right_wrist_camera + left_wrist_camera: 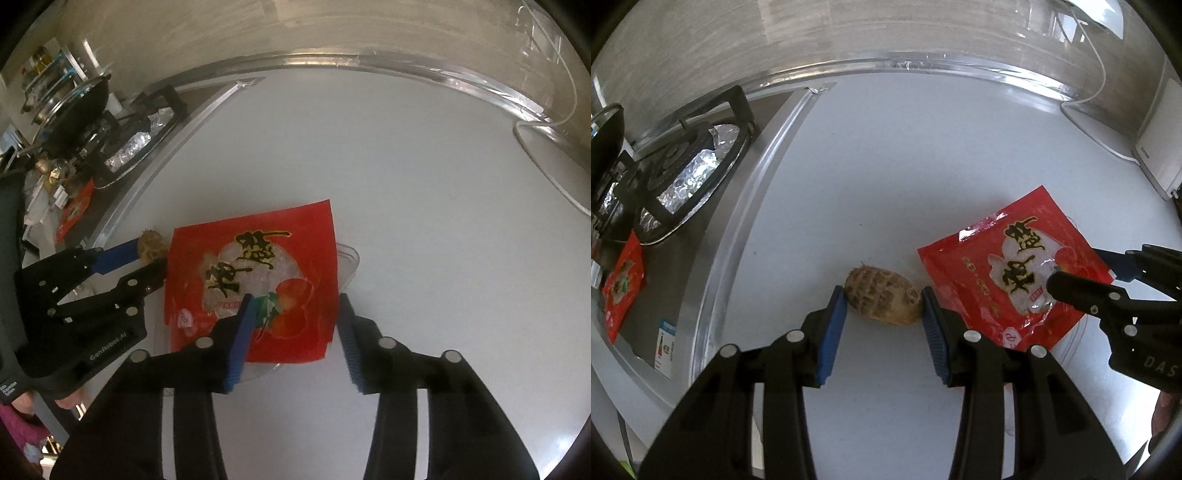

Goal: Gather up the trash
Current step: 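Grasp the red snack bag with right tool while left tool holds the potato, then carry potato and red bag over the green basket and open both tools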

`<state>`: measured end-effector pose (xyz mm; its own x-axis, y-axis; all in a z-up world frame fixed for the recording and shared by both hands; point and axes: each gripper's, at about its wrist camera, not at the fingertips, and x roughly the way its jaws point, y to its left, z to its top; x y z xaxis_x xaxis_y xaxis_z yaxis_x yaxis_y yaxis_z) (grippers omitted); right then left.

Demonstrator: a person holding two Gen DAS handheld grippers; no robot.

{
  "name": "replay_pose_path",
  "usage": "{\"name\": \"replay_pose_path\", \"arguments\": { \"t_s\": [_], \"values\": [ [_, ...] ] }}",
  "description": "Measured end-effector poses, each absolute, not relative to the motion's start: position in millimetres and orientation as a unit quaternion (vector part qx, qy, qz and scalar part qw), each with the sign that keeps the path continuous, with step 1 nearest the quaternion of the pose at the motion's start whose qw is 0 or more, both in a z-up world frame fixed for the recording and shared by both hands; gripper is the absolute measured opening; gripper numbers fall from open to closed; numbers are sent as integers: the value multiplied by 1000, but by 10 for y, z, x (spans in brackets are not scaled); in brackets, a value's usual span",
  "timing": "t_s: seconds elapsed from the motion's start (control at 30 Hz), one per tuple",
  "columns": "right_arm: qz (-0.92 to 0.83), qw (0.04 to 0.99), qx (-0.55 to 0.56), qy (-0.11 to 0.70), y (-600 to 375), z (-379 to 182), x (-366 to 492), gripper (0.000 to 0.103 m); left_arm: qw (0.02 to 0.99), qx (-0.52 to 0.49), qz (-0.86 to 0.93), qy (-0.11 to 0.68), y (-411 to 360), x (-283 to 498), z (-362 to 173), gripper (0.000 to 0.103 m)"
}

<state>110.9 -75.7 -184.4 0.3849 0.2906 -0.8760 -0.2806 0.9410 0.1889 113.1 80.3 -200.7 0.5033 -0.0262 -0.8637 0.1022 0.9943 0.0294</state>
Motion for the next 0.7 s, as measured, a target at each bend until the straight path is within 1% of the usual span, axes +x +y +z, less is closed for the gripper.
{"name": "replay_pose_path", "arguments": {
  "t_s": [0.07,0.13,0.2,0.27,0.33,0.57,0.7],
  "values": [
    [168,834,4,525,-781,-1833,1095,33,866,38,-38,496,806,1136,-2005,41],
    [164,837,7,522,-827,-1822,1087,20,867,38,-38,496,807,1130,-2002,41],
    [161,839,13,520,-882,-1819,1092,14,867,39,-38,496,808,1130,-2002,41],
    [163,839,23,519,-914,-1809,1094,12,867,39,-39,496,812,1125,-2002,41],
    [161,846,19,509,-921,-1760,1081,4,867,39,-40,496,812,1125,-2001,41],
    [156,860,15,485,-958,-1539,1033,2,865,24,-46,499,843,1118,-1980,41],
    [150,872,19,467,-984,-1327,896,2,873,18,-52,485,883,1053,-1858,41]
  ]
}}
